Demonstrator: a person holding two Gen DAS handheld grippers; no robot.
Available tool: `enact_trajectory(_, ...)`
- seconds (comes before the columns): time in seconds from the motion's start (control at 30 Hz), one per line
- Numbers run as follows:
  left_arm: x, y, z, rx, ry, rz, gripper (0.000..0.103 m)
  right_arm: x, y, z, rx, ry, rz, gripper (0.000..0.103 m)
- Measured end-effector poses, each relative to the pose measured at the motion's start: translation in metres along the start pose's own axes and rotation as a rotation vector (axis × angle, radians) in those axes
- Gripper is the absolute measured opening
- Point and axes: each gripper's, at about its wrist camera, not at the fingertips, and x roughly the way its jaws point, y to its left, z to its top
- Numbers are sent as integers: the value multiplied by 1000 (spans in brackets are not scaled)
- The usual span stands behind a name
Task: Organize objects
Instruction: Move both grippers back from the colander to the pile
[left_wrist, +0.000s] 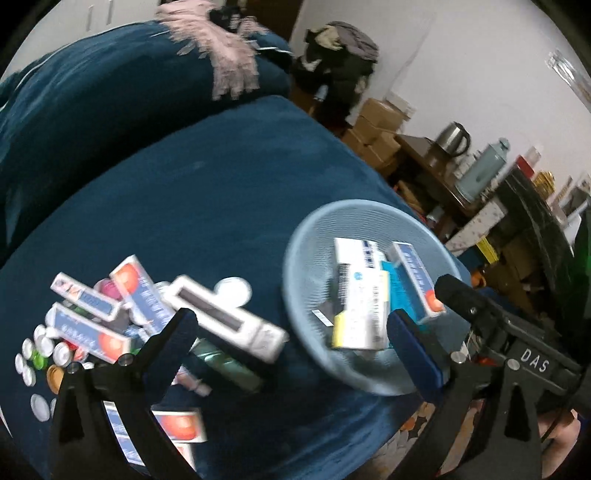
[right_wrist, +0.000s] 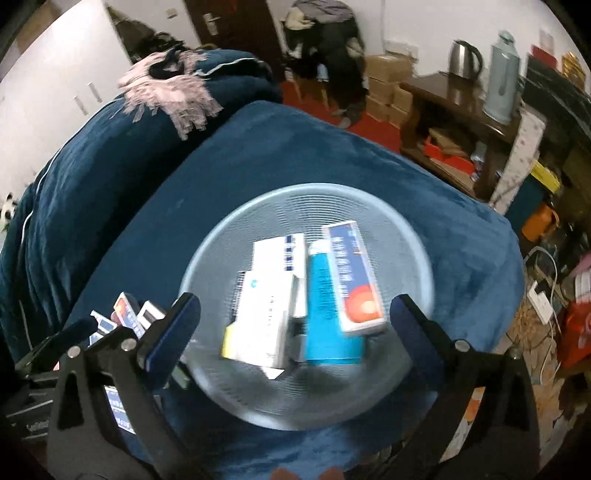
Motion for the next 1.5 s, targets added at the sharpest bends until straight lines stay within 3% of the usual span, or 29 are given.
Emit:
enact_trajectory(0.33, -37, 119, -13, -183, -28, 87, 102, 18, 112, -10, -260, 42, 74, 103)
enact_trajectory(0.5, -43, 177, -33, -268, 4, 146, 102, 58, 163, -25, -375, 157, 81, 103)
enact_trajectory(0.67, -50, 225, -52, -354, 16, 183, 102, 100, 188, -45, -447, 287, 90, 103)
enact_trajectory(0.77, -52, 246, -62, -385, 28, 198, 102, 113, 195, -48, -477, 308, 70, 103)
enact_trajectory(0.97, -50, 264, -72, -413, 49, 206, 102, 131, 204, -44, -447, 342, 86, 103)
enact_trajectory(1.23, -47, 277, -76, -436, 55, 218, 102, 138, 243, -48, -594, 283, 49, 101)
enact_trajectory(1.5, -38, 292, -81, -476, 74, 224, 102, 162, 256, -52, -675, 316, 19, 84)
